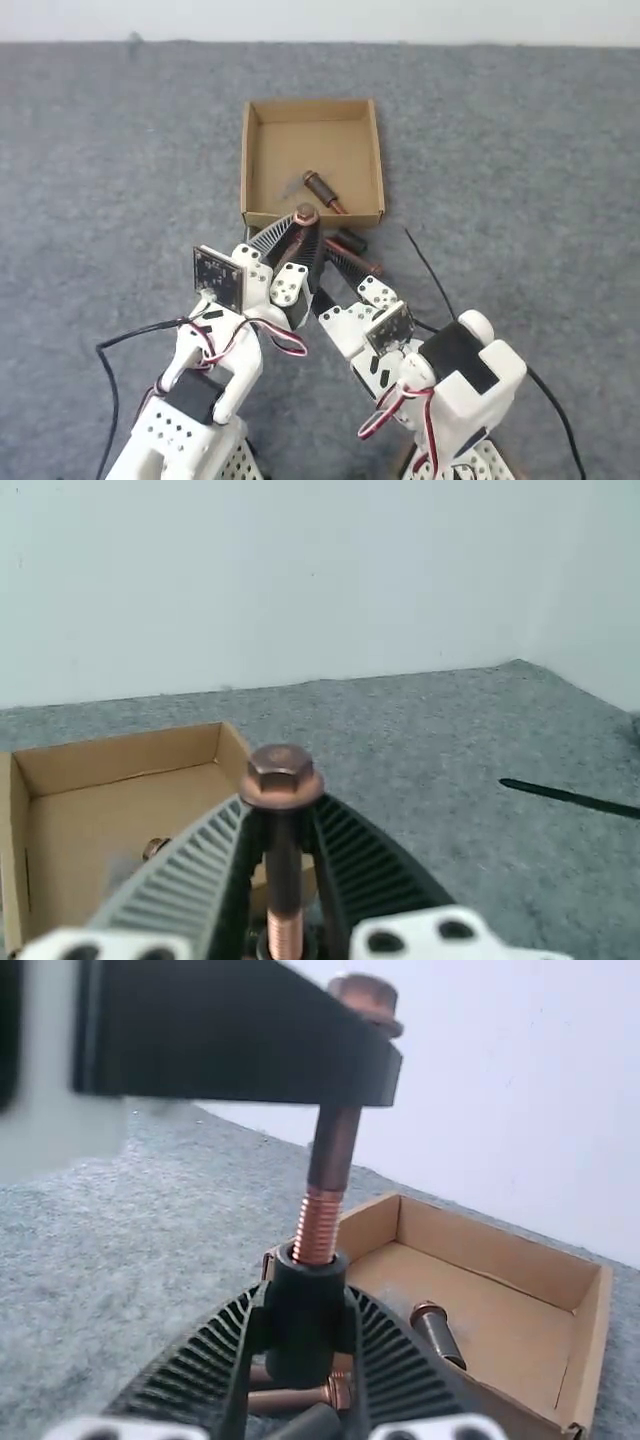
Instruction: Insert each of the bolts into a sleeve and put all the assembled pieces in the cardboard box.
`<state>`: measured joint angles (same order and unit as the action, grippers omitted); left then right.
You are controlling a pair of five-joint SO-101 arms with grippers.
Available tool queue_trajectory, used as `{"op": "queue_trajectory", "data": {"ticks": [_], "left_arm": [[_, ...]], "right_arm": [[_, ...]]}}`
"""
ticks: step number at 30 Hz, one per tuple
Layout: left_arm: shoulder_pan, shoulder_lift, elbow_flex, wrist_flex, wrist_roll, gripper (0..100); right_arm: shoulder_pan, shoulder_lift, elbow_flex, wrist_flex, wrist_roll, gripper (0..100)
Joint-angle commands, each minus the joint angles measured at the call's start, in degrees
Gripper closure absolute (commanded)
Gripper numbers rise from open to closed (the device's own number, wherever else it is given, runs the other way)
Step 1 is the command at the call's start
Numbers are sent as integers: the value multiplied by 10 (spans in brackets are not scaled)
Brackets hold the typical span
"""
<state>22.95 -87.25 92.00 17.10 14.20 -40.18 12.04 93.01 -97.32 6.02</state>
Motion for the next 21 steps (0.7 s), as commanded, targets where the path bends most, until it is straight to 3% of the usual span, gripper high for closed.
{"op": "queue_trajectory", "data": {"ticks": [1, 21], "left_arm": [[4, -12, 3, -8, 3, 989], [2, -12, 50, -4, -1, 989]], "right_arm": [[-1, -5, 13, -16, 6, 992], [3, -5, 13, -17, 9, 992]]}}
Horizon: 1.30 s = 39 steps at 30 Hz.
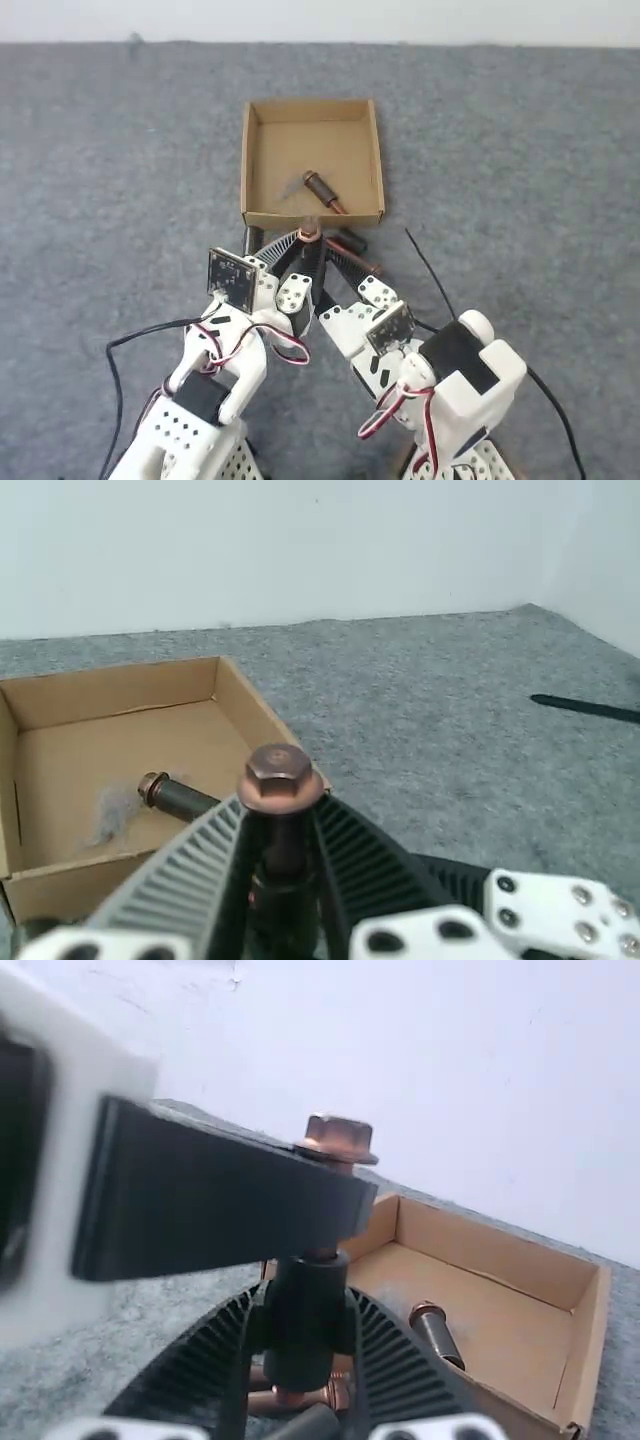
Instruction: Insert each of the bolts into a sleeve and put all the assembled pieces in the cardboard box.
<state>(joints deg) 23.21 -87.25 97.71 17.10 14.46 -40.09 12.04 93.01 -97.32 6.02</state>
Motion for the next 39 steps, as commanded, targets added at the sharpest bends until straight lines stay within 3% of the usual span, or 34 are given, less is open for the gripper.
{"op": "queue_trajectory", "data": {"ticks": [1, 13, 20, 29, 39], "left_arm": [[-1, -12, -7, -2, -4, 989], [-1, -12, -8, 34, -4, 987], [-1, -12, -8, 58, -1, 852], [-2, -12, -10, 67, -2, 852], [-73, -12, -65, 129, -4, 851]], "right_arm": [[7, -5, 13, -17, 9, 992], [19, -5, 7, -17, 7, 992], [19, -5, 7, -17, 8, 992], [19, -5, 7, -16, 9, 992], [19, -5, 7, -15, 9, 992]]}}
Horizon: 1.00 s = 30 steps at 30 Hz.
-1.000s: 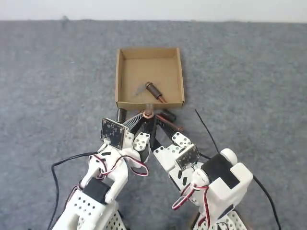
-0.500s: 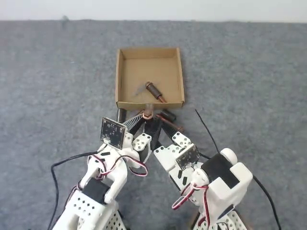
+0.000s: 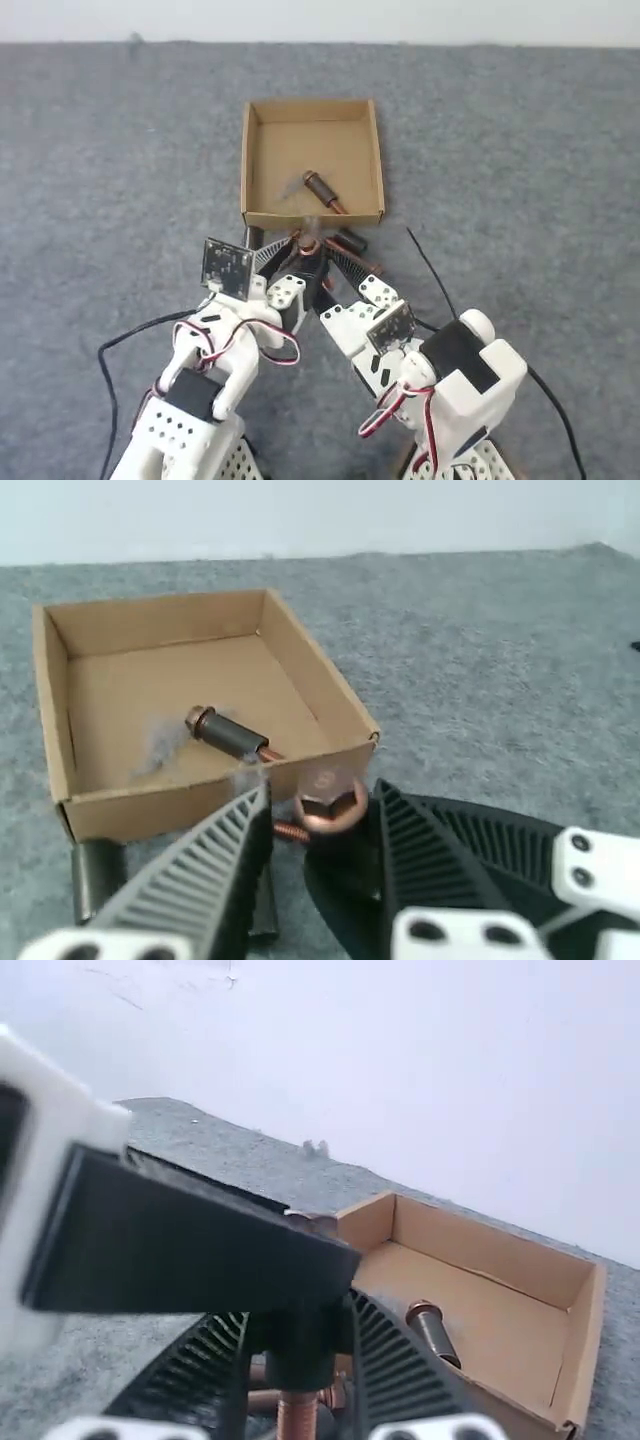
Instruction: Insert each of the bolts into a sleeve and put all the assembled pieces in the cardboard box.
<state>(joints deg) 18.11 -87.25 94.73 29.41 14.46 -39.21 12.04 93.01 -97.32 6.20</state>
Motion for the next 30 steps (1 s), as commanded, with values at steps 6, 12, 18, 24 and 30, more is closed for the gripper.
{"op": "queue_trajectory", "data": {"ticks": [6, 12, 18, 24, 30], "left_arm": [[-17, -12, -40, 5, 0, 851], [-7, -12, -71, 6, 9, 854], [50, -12, -90, 8, 33, 855], [54, -12, -145, 102, 33, 874], [13, -12, -166, 135, 29, 983]], "right_arm": [[10, -5, 7, -15, 7, 992], [10, -5, 7, -15, 7, 992], [11, -5, 7, -14, 7, 992], [11, -5, 7, -14, 8, 992], [11, -5, 7, -14, 8, 992]]}}
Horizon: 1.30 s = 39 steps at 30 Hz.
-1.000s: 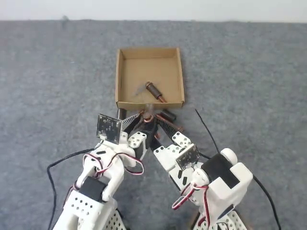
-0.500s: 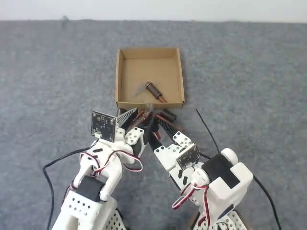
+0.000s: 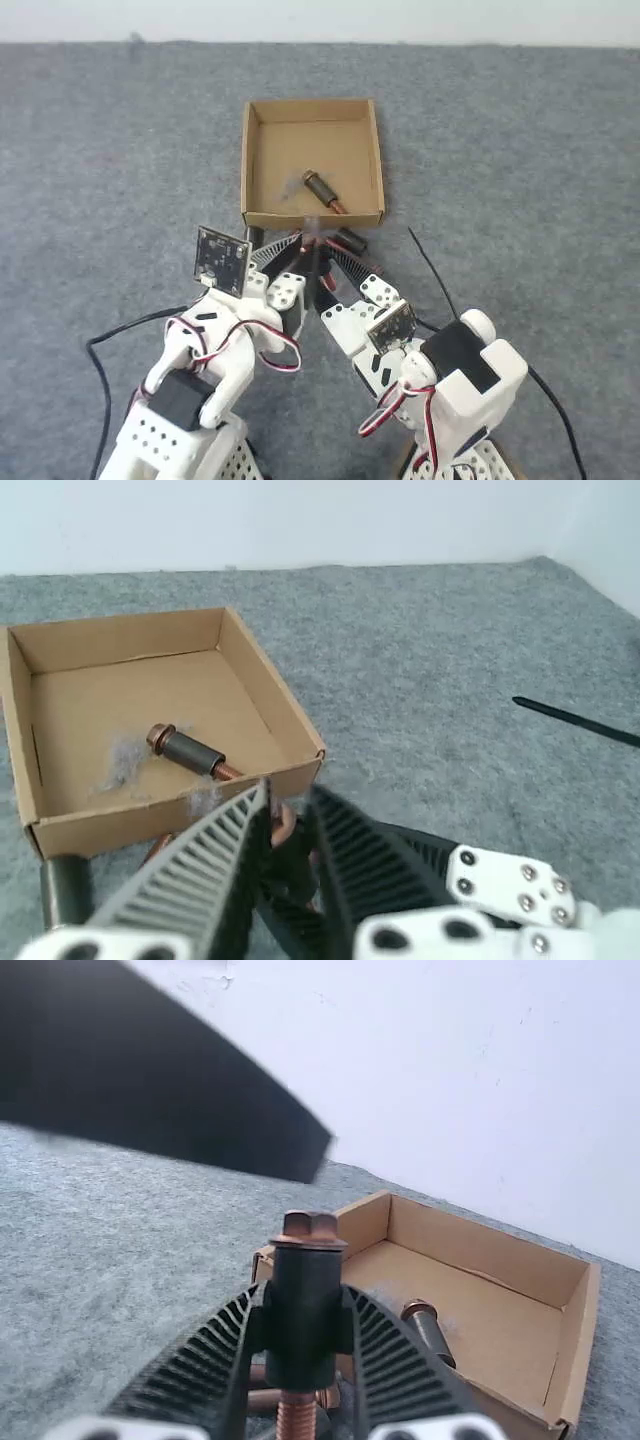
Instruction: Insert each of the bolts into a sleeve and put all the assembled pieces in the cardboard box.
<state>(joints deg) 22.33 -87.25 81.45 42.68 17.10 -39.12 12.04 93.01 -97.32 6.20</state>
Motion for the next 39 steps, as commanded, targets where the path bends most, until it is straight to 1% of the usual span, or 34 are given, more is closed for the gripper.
{"op": "queue_trajectory", "data": {"ticks": [1, 7, 11, 17, 20, 26, 31, 36, 39], "left_arm": [[-50, -12, -33, 2, 3, 985], [-192, -12, -29, 4, -1, 989], [-241, -12, -8, 4, -15, 989], [-262, -12, 46, 4, -19, 989], [-262, -12, 78, 5, -48, 989], [-272, -12, 139, 3, -84, 989], [-303, -12, 140, 2, -91, 989], [-306, -12, 145, 4, -91, 989], [-305, -12, 154, 1, -92, 989]], "right_arm": [[10, -5, 7, -14, 8, 992], [10, -5, 7, -14, 8, 992], [10, -5, 7, -14, 8, 992], [11, -5, 9, -14, 8, 992], [17, -5, 10, -15, 8, 992], [28, -5, 7, -15, 8, 992], [39, -6, 7, -18, 8, 992], [65, -7, -3, -18, 8, 992], [85, -32, -4, -16, 5, 992]]}}
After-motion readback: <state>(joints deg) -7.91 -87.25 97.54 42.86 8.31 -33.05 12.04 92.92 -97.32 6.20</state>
